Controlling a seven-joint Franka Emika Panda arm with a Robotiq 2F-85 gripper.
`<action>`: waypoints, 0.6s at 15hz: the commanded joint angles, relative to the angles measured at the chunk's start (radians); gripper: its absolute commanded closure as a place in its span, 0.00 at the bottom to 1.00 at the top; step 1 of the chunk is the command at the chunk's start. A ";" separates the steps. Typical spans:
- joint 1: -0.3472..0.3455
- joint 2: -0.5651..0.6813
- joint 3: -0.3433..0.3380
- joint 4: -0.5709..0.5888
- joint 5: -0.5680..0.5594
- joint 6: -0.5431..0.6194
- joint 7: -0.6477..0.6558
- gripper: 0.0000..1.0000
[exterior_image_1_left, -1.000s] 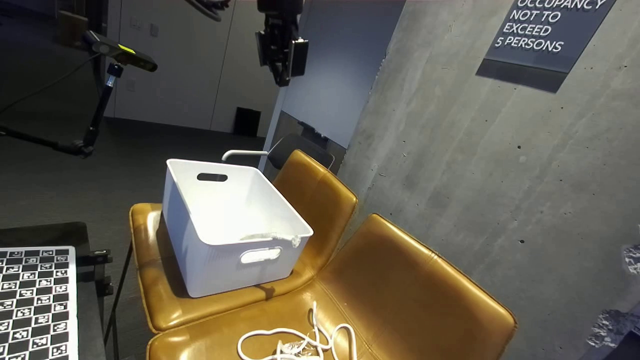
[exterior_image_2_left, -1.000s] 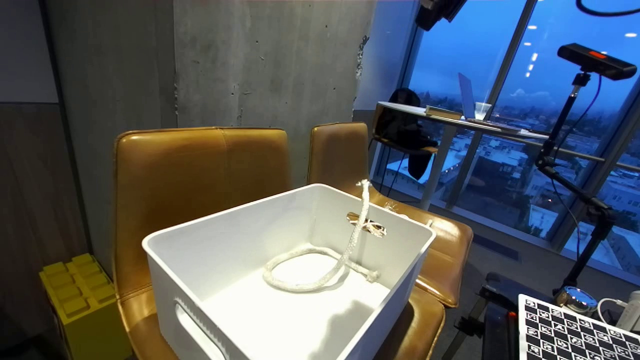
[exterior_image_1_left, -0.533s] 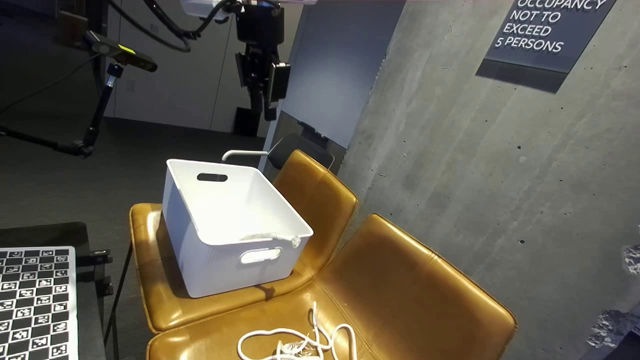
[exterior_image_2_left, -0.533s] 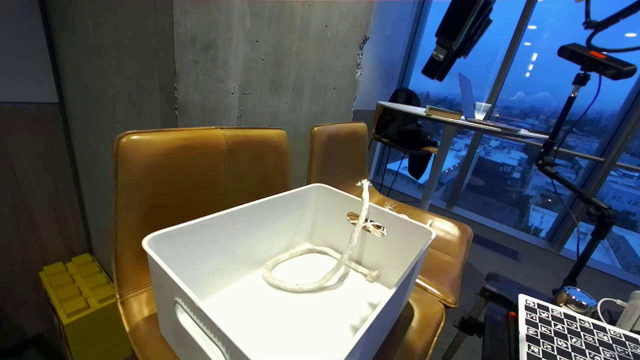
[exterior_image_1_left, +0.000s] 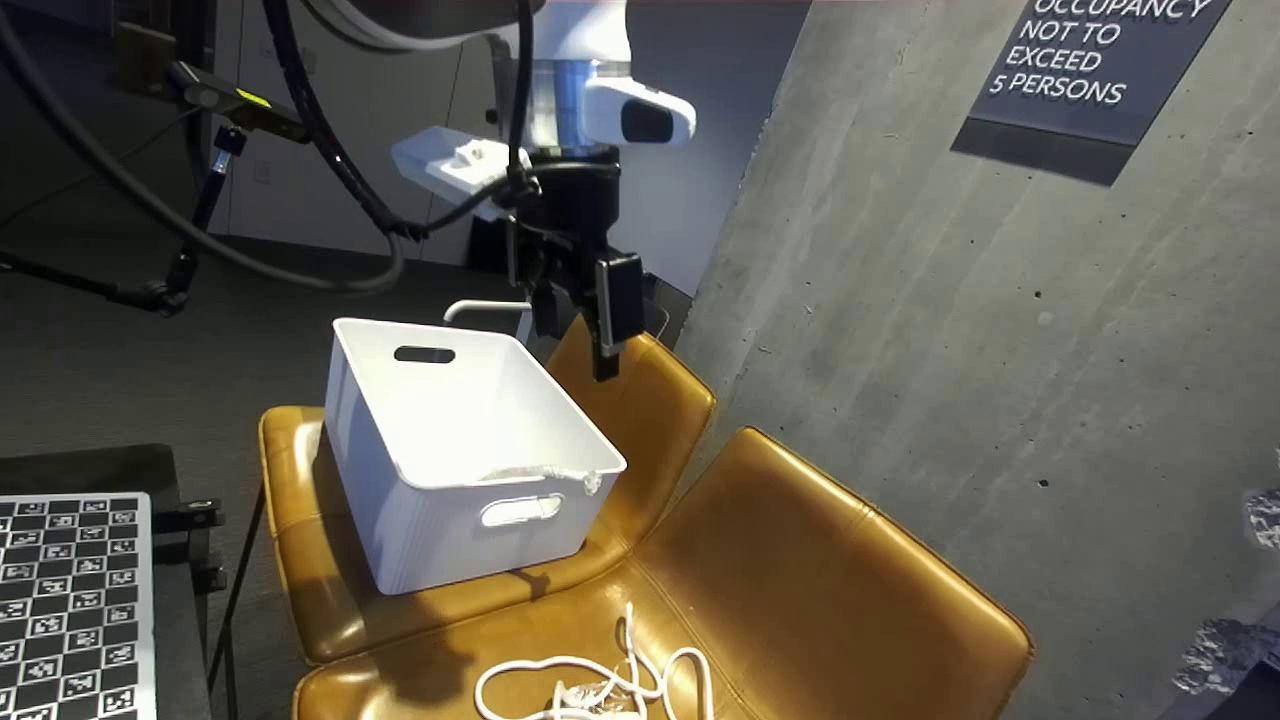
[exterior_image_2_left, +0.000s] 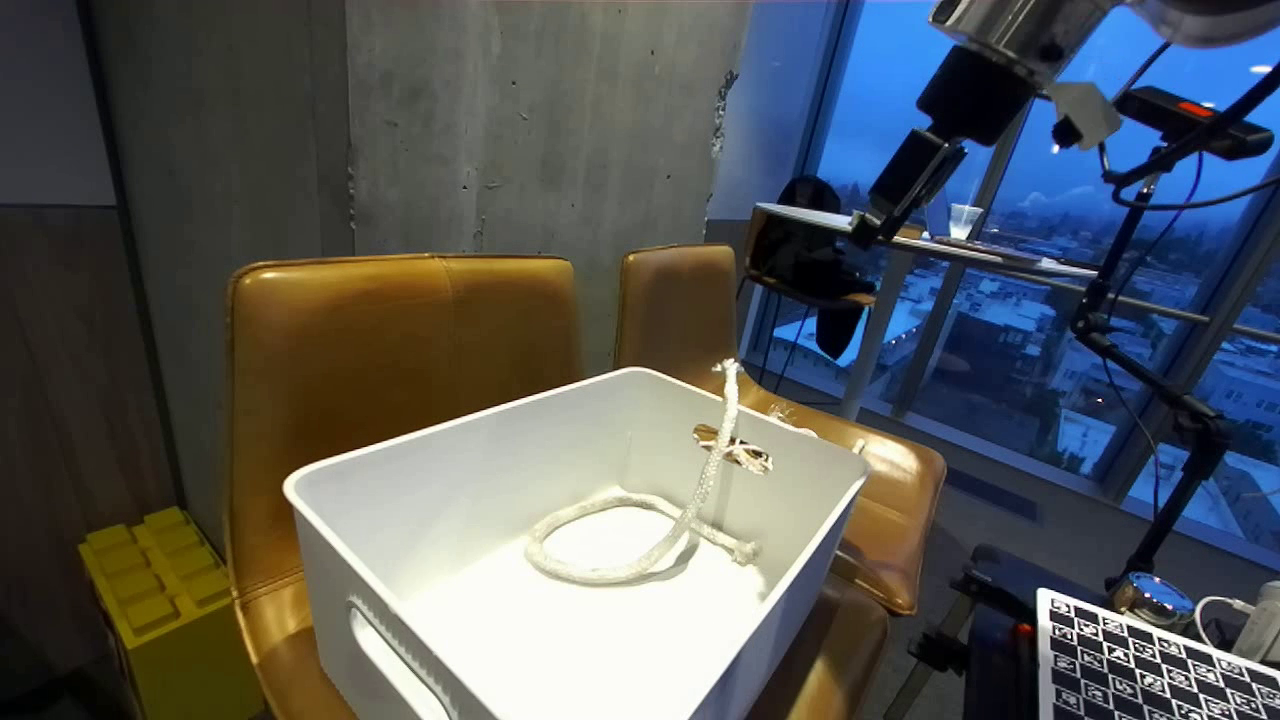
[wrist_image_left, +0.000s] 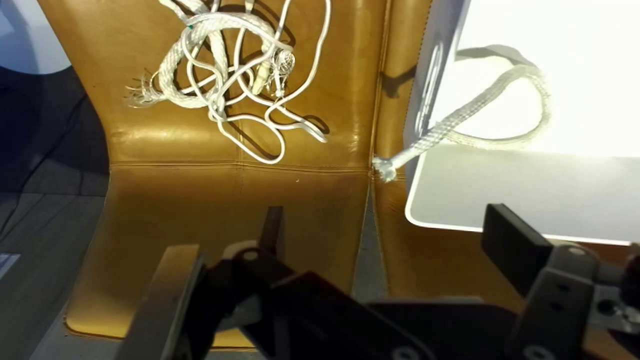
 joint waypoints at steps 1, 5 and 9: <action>-0.011 0.112 -0.010 0.020 -0.039 0.128 -0.020 0.00; -0.010 0.290 -0.008 0.090 -0.057 0.233 0.013 0.00; 0.006 0.449 -0.007 0.201 -0.040 0.265 0.043 0.00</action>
